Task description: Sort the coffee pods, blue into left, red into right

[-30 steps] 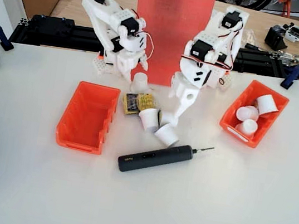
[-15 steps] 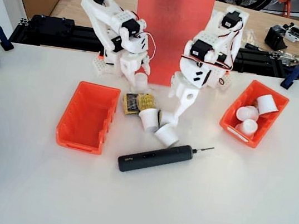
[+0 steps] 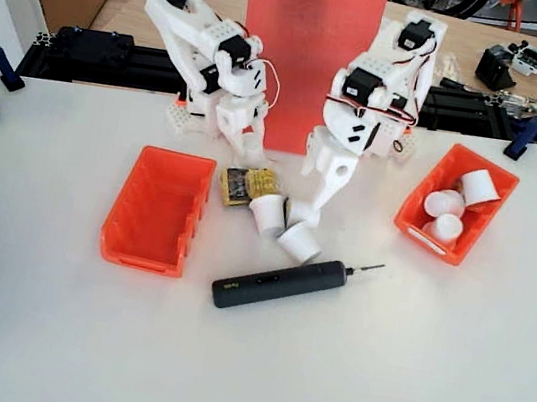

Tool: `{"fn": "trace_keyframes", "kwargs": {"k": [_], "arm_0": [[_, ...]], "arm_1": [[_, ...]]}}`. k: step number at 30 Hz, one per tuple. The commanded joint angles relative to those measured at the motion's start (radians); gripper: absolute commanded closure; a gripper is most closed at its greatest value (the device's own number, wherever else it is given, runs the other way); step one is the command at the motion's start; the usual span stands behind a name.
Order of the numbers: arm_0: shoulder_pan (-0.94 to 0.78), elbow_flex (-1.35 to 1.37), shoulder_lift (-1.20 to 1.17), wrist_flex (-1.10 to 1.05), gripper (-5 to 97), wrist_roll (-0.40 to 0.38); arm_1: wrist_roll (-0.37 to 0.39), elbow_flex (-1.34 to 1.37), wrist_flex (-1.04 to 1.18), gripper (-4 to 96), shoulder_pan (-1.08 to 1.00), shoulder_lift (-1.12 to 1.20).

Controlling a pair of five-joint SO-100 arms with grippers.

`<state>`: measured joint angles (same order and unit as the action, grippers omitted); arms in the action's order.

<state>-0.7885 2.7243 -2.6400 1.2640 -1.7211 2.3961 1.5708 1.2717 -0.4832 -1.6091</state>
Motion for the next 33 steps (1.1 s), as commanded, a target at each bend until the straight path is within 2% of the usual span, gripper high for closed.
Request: {"fn": "trace_keyframes", "kwargs": {"k": [1, 3, 8, 16, 17, 19, 23, 24, 26, 28, 30, 33], "arm_0": [[0.0, 0.0, -0.014, -0.009, 80, -0.006], [-0.002, -0.002, -0.04, -0.002, 83, -0.009], [-0.002, -0.1, -0.046, 0.08, 82, -0.029], [0.012, -0.612, -0.046, 0.434, 80, -0.063], [0.037, -0.673, -0.048, 0.446, 80, -0.104], [0.133, -0.718, -0.075, 0.419, 80, -0.247], [0.416, -0.673, -0.224, 0.313, 81, -0.755], [0.472, -0.647, -0.268, 0.222, 81, -0.83], [0.48, -0.66, -0.262, 0.14, 82, -0.913], [0.469, -0.661, -0.247, 0.069, 82, -0.936], [0.474, -0.661, -0.245, 0.043, 82, -1.032], [0.476, -0.661, -0.224, -0.072, 81, -1.075]], "arm_1": [[0.002, -0.048, 0.003, 59.2, 0.005, -0.014], [0.002, -0.048, 0.002, 59.2, 0.005, -0.014], [-0.02, -0.046, -0.006, 59.1, 0.0, -0.012], [-0.043, -0.046, 0.003, 59.5, -0.002, -0.012], [-0.046, -0.044, 0.003, 59.5, -0.002, -0.012], [-0.048, -0.044, 0.008, 59.5, -0.002, -0.012], [-0.054, -0.046, 0.009, 59.5, -0.002, -0.012], [-0.057, -0.046, 0.006, 59.5, -0.002, -0.012], [-0.067, -0.044, -0.005, 59.6, -0.009, -0.012], [-0.081, -0.043, -0.017, 59.6, -0.014, -0.006], [-0.084, -0.043, -0.028, 59.4, -0.015, -0.005], [-0.08, -0.043, -0.037, 59.4, -0.012, -0.003]]}}
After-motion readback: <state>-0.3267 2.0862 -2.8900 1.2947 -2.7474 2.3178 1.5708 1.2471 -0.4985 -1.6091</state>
